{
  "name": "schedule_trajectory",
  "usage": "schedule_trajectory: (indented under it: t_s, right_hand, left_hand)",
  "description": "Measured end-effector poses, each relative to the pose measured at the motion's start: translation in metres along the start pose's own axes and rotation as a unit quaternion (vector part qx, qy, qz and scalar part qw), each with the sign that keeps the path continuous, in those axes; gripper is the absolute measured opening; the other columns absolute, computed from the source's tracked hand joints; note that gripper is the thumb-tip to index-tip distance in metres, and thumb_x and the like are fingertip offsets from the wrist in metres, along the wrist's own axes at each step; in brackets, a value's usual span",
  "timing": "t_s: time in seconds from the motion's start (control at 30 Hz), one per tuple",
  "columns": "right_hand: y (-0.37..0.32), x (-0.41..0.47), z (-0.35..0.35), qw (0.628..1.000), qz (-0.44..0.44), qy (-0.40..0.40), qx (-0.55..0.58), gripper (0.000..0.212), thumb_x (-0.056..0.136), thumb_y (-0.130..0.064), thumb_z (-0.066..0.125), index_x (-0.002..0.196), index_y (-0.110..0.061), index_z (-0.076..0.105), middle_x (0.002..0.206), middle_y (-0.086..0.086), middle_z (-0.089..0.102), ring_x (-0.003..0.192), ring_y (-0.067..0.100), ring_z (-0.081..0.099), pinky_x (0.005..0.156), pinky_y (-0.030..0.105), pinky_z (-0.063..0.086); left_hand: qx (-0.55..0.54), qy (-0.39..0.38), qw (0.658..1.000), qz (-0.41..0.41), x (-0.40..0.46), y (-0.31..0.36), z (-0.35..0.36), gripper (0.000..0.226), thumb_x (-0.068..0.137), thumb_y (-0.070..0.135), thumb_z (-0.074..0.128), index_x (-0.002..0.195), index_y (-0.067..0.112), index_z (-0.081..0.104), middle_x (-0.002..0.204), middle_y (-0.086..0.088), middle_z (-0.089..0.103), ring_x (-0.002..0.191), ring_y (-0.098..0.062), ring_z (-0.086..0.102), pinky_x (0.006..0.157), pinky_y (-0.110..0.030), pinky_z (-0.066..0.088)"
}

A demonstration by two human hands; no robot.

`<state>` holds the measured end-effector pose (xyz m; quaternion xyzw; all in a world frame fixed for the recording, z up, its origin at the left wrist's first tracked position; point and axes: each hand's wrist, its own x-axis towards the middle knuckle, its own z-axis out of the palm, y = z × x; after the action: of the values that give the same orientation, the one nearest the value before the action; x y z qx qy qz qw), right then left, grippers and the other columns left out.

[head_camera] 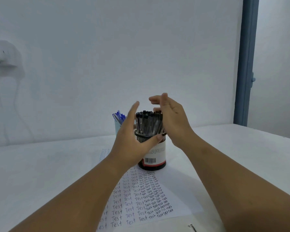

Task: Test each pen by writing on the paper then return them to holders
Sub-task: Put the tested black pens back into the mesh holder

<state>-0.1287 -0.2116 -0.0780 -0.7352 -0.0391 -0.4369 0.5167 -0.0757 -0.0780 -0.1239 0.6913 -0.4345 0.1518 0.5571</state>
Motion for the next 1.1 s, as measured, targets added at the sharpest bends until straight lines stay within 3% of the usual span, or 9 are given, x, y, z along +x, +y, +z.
schedule_trajectory:
  t_s: [0.13, 0.27, 0.43, 0.6, 0.77, 0.87, 0.93, 1.0, 1.1]
  right_hand:
    - [0.010, -0.006, -0.005, 0.996, 0.029, -0.080, -0.041, 0.070, 0.067, -0.064, 0.080, 0.129, -0.049, 0.051, 0.137, -0.017, 0.048, 0.124, 0.013, 0.055, 0.101, 0.045, 0.052]
    - [0.013, -0.007, -0.001, 0.998, 0.003, -0.049, -0.030, 0.052, 0.075, -0.036, 0.087, 0.119, -0.037, 0.060, 0.119, -0.012, 0.061, 0.108, 0.008, 0.064, 0.091, 0.039, 0.059]
    - [0.009, -0.008, -0.002, 0.999, -0.007, -0.033, 0.000, 0.067, 0.075, -0.036, 0.087, 0.130, -0.040, 0.050, 0.129, -0.013, 0.055, 0.108, 0.001, 0.060, 0.085, 0.025, 0.057]
    - [0.019, -0.008, -0.016, 0.974, 0.113, -0.198, 0.001, 0.127, 0.054, -0.041, 0.091, 0.155, -0.036, 0.015, 0.119, -0.011, 0.060, 0.107, 0.008, 0.064, 0.093, 0.033, 0.050]
    - [0.037, -0.011, -0.018, 0.950, 0.100, -0.295, 0.013, 0.082, 0.066, -0.005, 0.092, 0.136, -0.023, 0.054, 0.122, 0.002, 0.072, 0.115, 0.016, 0.068, 0.100, 0.041, 0.055]
    - [0.051, -0.008, -0.014, 0.963, 0.116, -0.245, 0.017, 0.078, 0.060, -0.005, 0.095, 0.127, -0.024, 0.059, 0.114, -0.001, 0.075, 0.107, 0.015, 0.071, 0.097, 0.044, 0.056]
    - [0.057, -0.005, -0.014, 0.969, 0.122, -0.213, 0.016, 0.081, 0.053, -0.015, 0.097, 0.125, -0.022, 0.060, 0.111, -0.002, 0.075, 0.104, 0.014, 0.072, 0.095, 0.043, 0.056]
    - [0.060, -0.001, -0.014, 0.976, 0.113, -0.184, 0.010, 0.078, 0.053, -0.021, 0.097, 0.123, -0.021, 0.062, 0.110, -0.002, 0.076, 0.102, 0.013, 0.073, 0.092, 0.039, 0.057]
    - [0.068, 0.008, -0.014, 0.983, 0.112, -0.144, 0.012, 0.068, 0.058, -0.020, 0.097, 0.119, -0.018, 0.066, 0.107, -0.001, 0.076, 0.099, 0.012, 0.073, 0.087, 0.036, 0.060]
  left_hand:
    - [-0.009, -0.013, 1.000, -0.015, 0.000, -0.001, -0.001, 0.095, 0.078, 0.034, 0.084, 0.150, 0.051, 0.024, 0.121, 0.034, 0.055, 0.111, 0.020, 0.054, 0.087, -0.007, 0.047]
    - [-0.065, -0.063, 0.992, -0.092, 0.000, -0.007, 0.001, 0.135, 0.069, 0.030, 0.092, 0.155, 0.048, -0.010, 0.119, 0.036, 0.053, 0.105, 0.019, 0.056, 0.102, -0.025, 0.045]
    - [-0.050, -0.039, 0.994, -0.086, 0.002, -0.017, 0.002, 0.109, 0.062, 0.037, 0.095, 0.148, 0.044, 0.029, 0.125, 0.019, 0.065, 0.117, -0.001, 0.062, 0.100, -0.034, 0.051]
    - [-0.040, -0.093, 0.987, -0.125, -0.001, -0.016, -0.007, 0.083, 0.064, 0.021, 0.095, 0.128, 0.042, 0.047, 0.112, 0.019, 0.070, 0.106, 0.001, 0.067, 0.095, -0.032, 0.056]
    - [0.096, -0.136, 0.976, -0.137, 0.004, -0.022, -0.051, 0.078, 0.064, 0.028, 0.094, 0.123, 0.044, 0.046, 0.116, 0.015, 0.061, 0.106, -0.009, 0.058, 0.088, -0.033, 0.048]
    - [0.018, -0.006, 0.990, -0.142, 0.008, -0.029, -0.066, 0.035, 0.083, -0.005, 0.066, 0.102, 0.023, 0.057, 0.099, -0.001, 0.064, 0.082, -0.016, 0.059, 0.074, -0.033, 0.046]
    - [-0.014, 0.119, 0.978, -0.172, 0.014, -0.037, -0.066, 0.030, 0.083, -0.001, 0.066, 0.101, 0.020, 0.055, 0.096, -0.002, 0.063, 0.084, -0.021, 0.059, 0.074, -0.035, 0.046]
    - [-0.022, 0.165, 0.960, -0.223, 0.022, -0.042, -0.059, 0.047, 0.080, 0.013, 0.078, 0.116, 0.024, 0.050, 0.110, -0.002, 0.059, 0.099, -0.023, 0.059, 0.079, -0.037, 0.047]
    - [0.004, 0.113, 0.955, -0.275, 0.032, -0.049, -0.048, 0.094, 0.070, 0.029, 0.091, 0.142, 0.025, 0.031, 0.133, -0.005, 0.047, 0.118, -0.023, 0.050, 0.092, -0.038, 0.044]
